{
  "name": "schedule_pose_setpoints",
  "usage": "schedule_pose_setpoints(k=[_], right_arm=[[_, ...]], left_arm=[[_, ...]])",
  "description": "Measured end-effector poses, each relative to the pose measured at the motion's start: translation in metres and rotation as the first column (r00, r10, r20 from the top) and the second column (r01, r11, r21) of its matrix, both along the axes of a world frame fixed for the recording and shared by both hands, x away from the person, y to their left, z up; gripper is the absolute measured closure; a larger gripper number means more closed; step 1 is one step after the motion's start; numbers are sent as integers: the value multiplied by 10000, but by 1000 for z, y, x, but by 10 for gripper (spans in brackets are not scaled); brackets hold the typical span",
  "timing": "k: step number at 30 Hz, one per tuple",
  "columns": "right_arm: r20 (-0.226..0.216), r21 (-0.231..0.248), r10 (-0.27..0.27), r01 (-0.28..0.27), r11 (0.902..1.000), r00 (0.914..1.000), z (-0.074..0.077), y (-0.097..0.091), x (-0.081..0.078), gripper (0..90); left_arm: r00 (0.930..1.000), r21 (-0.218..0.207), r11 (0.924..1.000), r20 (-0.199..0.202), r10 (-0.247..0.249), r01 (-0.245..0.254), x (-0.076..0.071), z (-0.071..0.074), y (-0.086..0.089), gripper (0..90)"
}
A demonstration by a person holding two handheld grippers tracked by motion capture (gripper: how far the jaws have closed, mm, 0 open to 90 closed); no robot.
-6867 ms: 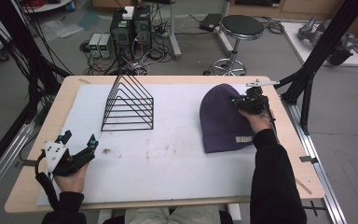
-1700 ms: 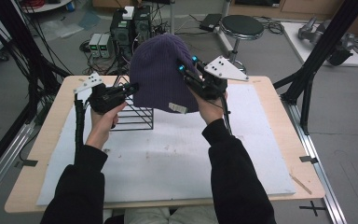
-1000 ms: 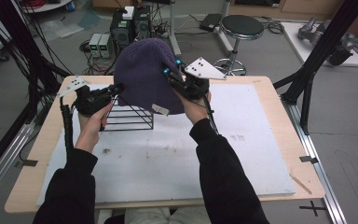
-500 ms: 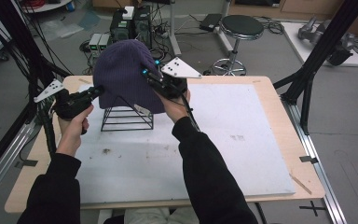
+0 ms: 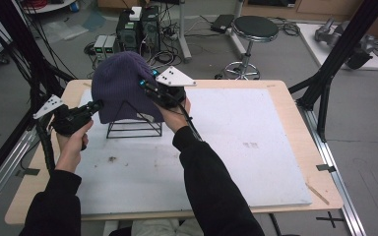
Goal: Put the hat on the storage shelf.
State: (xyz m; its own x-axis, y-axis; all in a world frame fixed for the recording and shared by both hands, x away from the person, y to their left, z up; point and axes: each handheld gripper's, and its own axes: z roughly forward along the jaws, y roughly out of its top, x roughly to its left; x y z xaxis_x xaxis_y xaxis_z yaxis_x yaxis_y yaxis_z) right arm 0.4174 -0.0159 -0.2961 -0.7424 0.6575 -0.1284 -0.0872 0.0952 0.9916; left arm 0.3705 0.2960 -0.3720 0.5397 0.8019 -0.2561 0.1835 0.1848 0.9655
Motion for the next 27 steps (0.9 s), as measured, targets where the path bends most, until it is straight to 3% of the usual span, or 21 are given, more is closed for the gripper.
schedule_pose_setpoints(k=[13, 16, 17, 21, 23, 25, 27], right_arm=[[-701, -106, -68, 61, 9999, 9975, -28, 3, 3, 720], [-858, -50, -29, 25, 10000, 9963, -35, 3, 4, 716], [-886, -81, -4, -4, 10000, 9961, -36, 4, 4, 716], [-1034, -336, -124, 90, 9994, 9946, -43, 9, 4, 716], [-1038, -535, -252, 197, 9984, 9943, -47, 11, 1, 712], [-1052, -820, -407, 321, 9961, 9936, -52, 13, -2, 711], [-1139, -832, -477, 383, 9958, 9923, -56, 13, -3, 708]], left_arm=[[9986, -315, 9995, -518, 37, -54, -5, -27, 2, 841], [9975, -206, 9998, -711, 20, -35, -7, -33, 2, 841], [9967, -127, 9999, -808, 45, -55, -8, -35, 2, 841], [9933, -446, 9989, -1150, 108, -160, -9, -44, 5, 841], [9896, -326, 9994, -1439, 49, -97, -7, -48, 5, 840], [9886, -95, 9998, -1497, 136, -152, -7, -51, 4, 840], [9881, -166, 9998, -1537, 108, -136, -7, -52, 3, 840]])
